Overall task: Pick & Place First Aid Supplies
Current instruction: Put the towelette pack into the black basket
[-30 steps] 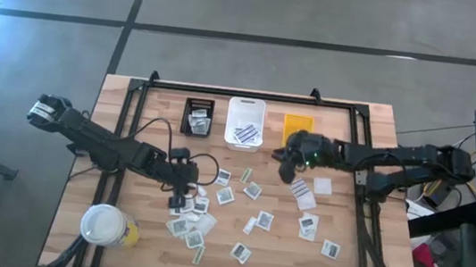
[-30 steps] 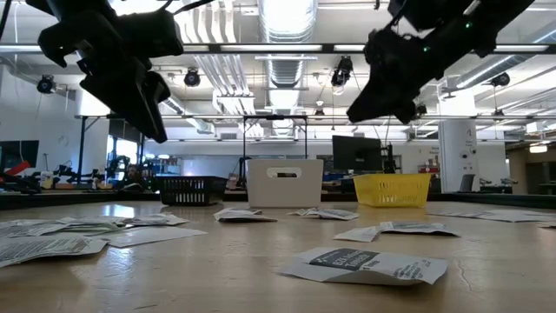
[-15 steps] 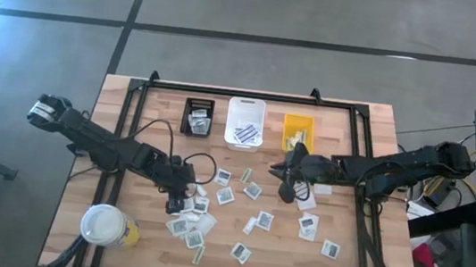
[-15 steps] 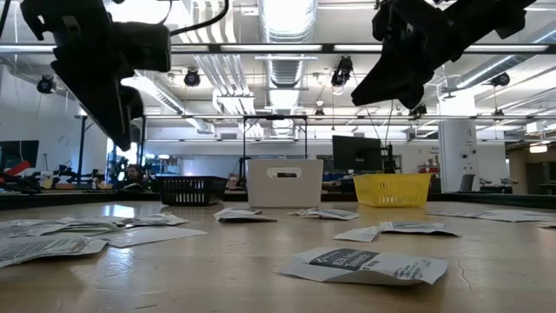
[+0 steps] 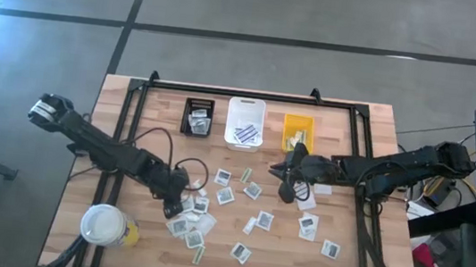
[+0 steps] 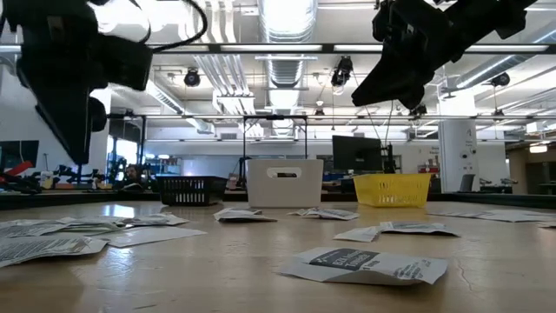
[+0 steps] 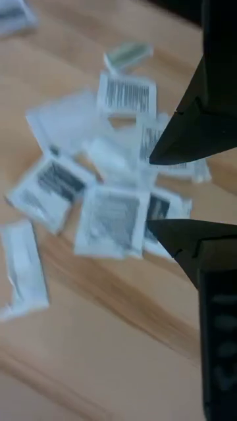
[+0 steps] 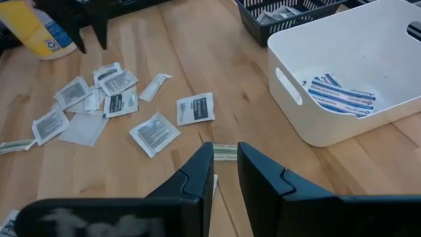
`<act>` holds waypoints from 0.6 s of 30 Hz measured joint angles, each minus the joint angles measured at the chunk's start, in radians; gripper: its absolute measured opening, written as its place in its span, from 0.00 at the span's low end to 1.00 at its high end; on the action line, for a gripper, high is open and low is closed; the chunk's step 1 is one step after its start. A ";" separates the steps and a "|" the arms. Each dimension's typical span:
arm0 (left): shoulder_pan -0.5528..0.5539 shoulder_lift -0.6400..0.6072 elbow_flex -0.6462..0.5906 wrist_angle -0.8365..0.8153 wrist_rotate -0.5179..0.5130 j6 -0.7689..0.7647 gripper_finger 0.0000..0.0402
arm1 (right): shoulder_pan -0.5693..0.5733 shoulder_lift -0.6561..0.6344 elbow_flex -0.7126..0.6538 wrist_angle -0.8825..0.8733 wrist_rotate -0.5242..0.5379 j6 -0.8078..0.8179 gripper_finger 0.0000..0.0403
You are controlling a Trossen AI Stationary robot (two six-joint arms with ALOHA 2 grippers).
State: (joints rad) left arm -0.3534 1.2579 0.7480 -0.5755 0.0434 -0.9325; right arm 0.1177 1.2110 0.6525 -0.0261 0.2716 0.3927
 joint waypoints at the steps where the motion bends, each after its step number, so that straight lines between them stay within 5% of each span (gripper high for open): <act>1: 0.000 0.000 0.012 0.000 0.004 0.008 0.34 | 0.000 0.000 0.000 0.000 0.000 0.000 0.16; 18: 0.009 0.153 0.167 -0.181 -0.016 0.101 0.29 | 0.000 0.001 -0.002 0.000 0.000 0.000 0.15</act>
State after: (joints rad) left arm -0.3443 1.4104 0.9150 -0.7567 0.0278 -0.8317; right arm 0.1177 1.2121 0.6502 -0.0261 0.2714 0.3927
